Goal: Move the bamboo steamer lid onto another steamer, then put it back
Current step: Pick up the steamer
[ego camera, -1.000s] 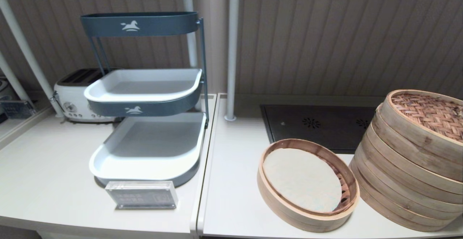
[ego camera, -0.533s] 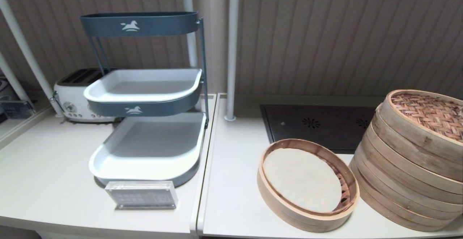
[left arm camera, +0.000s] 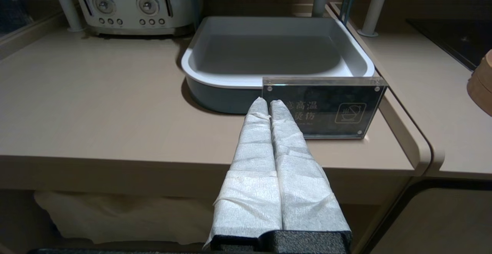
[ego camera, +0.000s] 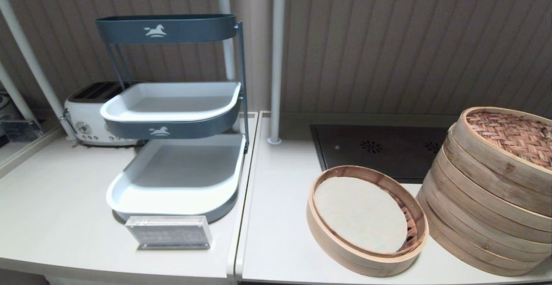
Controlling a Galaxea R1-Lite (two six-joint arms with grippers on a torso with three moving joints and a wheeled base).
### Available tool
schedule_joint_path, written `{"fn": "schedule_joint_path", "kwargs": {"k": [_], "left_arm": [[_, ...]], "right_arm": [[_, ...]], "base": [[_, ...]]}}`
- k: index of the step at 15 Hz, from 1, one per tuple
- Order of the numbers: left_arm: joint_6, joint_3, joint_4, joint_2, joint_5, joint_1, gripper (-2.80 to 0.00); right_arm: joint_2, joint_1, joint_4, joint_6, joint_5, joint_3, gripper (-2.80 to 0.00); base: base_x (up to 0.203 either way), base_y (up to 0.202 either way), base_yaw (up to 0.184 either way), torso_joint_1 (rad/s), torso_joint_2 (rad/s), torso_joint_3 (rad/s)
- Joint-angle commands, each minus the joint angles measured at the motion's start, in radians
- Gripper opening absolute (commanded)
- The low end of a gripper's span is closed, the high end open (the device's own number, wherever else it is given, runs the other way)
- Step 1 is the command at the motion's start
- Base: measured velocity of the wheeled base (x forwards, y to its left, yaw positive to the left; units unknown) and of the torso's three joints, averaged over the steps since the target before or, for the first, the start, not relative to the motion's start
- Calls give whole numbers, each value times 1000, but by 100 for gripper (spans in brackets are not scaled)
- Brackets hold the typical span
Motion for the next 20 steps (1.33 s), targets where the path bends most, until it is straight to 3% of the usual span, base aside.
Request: {"fn": "schedule_joint_path", "kwargs": {"k": [1, 6, 12, 16, 17, 20], "left_arm": [[0, 28, -1, 0, 0, 0, -280], [0, 28, 1, 0, 0, 0, -280], [0, 28, 1, 0, 0, 0, -280], [0, 28, -1, 0, 0, 0, -280], [0, 28, 0, 0, 0, 0, -280], [0, 28, 1, 0, 0, 0, -280]], "right_arm": [[252, -5, 26, 1, -2, -186, -280], [703, -119, 174, 41, -67, -670, -280], [1138, -291, 564, 124, -81, -1170, -280], [1260, -386, 730, 149, -77, -1267, -280], [1266, -390, 751, 149, -76, -1267, 0], [1267, -389, 814, 168, -59, -1263, 0]], "base": [[0, 0, 0, 0, 0, 0], [0, 0, 0, 0, 0, 0], [0, 0, 0, 0, 0, 0], [0, 0, 0, 0, 0, 0], [0, 0, 0, 0, 0, 0], [0, 0, 0, 0, 0, 0]]}}
